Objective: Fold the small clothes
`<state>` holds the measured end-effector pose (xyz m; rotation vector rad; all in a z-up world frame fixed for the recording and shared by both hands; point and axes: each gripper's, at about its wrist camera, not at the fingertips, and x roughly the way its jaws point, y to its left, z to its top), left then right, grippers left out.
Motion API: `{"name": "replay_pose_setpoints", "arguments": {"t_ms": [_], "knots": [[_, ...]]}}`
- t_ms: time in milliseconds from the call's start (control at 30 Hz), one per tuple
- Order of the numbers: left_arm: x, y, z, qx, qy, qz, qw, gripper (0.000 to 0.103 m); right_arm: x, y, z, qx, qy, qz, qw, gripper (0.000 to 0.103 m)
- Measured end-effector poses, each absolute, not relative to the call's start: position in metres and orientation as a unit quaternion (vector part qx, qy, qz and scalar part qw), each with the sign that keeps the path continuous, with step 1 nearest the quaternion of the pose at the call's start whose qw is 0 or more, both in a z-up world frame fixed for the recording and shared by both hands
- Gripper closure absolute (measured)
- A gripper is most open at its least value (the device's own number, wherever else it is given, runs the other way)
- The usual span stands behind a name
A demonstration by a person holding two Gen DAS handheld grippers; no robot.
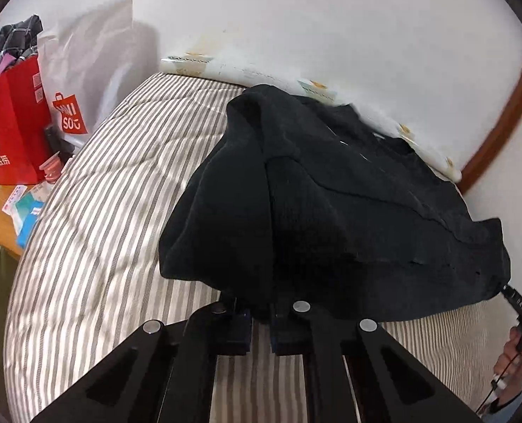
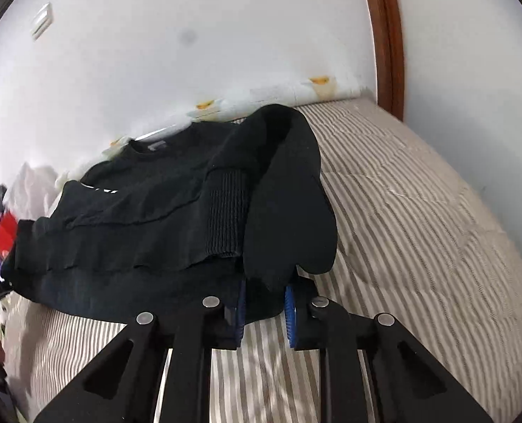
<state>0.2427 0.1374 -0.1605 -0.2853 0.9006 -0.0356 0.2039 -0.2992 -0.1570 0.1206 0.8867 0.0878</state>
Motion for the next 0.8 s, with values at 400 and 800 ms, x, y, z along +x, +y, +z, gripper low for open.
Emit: {"name": "replay_pose_setpoints", "arguments": {"t_ms": [400,800], "knots": [[0.145,0.139,-0.168,-0.144,0.446,-0.041,0.883,0.096,0.125,-0.313,-0.149,0.027,0.458,0.044,0.887,0.082],[0.113,0.130,-0.161,-0.100,0.442,-0.068,0.889,0.072,0.090,-0.257,-0.117,-0.056,0.429,0.079,0.898,0.067]]}}
